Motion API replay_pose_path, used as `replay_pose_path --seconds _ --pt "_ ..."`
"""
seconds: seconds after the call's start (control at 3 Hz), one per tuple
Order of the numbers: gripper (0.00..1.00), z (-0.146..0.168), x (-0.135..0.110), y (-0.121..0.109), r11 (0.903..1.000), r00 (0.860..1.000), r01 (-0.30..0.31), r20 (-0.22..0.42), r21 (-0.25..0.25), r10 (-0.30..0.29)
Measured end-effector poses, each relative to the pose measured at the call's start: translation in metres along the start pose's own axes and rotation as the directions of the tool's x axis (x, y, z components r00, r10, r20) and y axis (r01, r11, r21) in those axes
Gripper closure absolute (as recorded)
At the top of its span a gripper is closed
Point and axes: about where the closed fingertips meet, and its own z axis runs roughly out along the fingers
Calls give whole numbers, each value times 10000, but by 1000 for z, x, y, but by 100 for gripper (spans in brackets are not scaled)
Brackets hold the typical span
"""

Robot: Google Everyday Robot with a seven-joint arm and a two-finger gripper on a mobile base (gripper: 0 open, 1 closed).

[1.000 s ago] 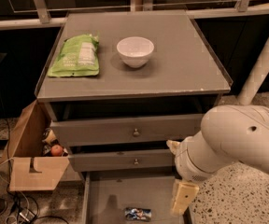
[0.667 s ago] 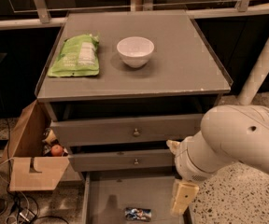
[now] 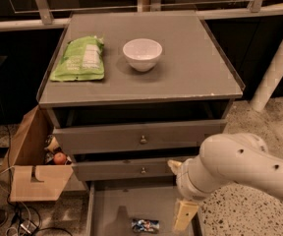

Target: Pick redbull can from bottom drawer and place on counter

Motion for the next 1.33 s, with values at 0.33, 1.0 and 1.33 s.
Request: replay_pose_path --seconds 0.33,1.0,1.33 --pt "0 46 14 -6 9997 9996 167 243 -200 -162" --pt "0 64 15 -3 9997 9996 87 277 -247 -80" --pt "0 95 16 -13 9995 9984 309 474 -3 -308"
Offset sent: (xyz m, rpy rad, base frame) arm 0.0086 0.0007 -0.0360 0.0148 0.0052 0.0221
